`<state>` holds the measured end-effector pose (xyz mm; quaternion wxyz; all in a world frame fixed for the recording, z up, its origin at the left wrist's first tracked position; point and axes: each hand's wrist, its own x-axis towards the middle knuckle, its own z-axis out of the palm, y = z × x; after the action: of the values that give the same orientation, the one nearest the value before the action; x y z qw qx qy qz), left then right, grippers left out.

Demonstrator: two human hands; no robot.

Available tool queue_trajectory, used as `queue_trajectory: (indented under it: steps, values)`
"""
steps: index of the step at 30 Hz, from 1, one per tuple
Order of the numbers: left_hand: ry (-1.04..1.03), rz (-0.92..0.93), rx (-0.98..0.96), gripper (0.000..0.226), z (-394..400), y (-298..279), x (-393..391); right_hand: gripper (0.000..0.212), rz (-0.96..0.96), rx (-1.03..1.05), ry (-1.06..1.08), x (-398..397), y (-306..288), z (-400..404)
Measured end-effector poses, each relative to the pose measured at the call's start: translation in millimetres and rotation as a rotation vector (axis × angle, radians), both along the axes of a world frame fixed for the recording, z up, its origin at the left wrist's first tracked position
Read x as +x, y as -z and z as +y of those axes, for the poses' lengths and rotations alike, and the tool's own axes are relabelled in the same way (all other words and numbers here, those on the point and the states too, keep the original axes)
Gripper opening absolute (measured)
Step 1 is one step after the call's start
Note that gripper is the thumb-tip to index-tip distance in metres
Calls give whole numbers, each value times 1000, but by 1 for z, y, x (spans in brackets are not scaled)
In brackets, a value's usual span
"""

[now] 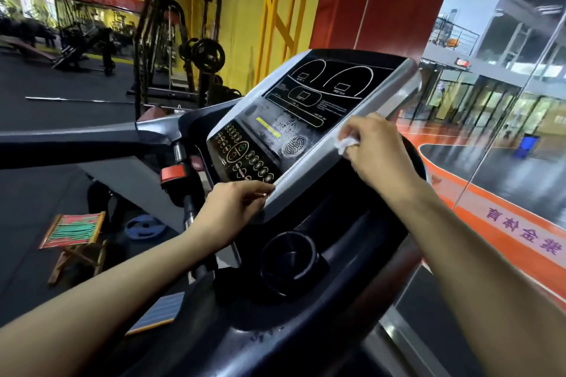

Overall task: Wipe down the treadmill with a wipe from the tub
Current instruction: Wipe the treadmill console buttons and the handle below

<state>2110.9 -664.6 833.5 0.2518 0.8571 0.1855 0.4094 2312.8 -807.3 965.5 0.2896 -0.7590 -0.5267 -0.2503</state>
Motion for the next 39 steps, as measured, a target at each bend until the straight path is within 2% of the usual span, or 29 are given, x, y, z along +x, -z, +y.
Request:
queue_trajectory:
  steps: [2, 7, 9, 13, 15, 18, 22, 25, 27, 31, 36, 39]
  values:
    - [7, 10, 27, 33, 3, 3, -3, 15, 15, -38, 40, -15, 7, 5]
    - [33, 15, 52, 37, 7, 9, -10, 16, -145, -517, -106, -74, 37, 25]
    - [42, 19, 52, 34, 6, 10, -14, 16, -181, -485, -74, -72, 29, 24]
    - [45, 57, 64, 36, 11, 17, -29, 17, -122, -294, 112, -62, 23, 15]
    - [55, 71, 81, 42, 13, 23, -34, 17, -152, -359, 152, -76, 30, 22]
    - [62, 82, 90, 53, 13, 30, -35, 22, -174, -523, 96, -106, 48, 37]
    - [79, 98, 66, 63, 6, 33, -40, 22, -321, -689, 38, -125, 67, 48]
    - [79, 187, 100, 50, 13, 43, -50, 18, -216, -570, 148, -100, 45, 36]
    - [27, 267, 171, 44, 22, 54, -57, 15, -233, -460, 180, -86, 39, 28]
    - [-110, 364, 127, 67, 33, 71, -75, 14, -278, -564, 145, -105, 57, 38]
    - [-85, 356, 93, 70, 34, 74, -77, 18, -388, -691, -47, -112, 67, 41]
    - [-75, 377, 112, 69, 34, 70, -77, 17, -316, -610, 12, -105, 62, 33]
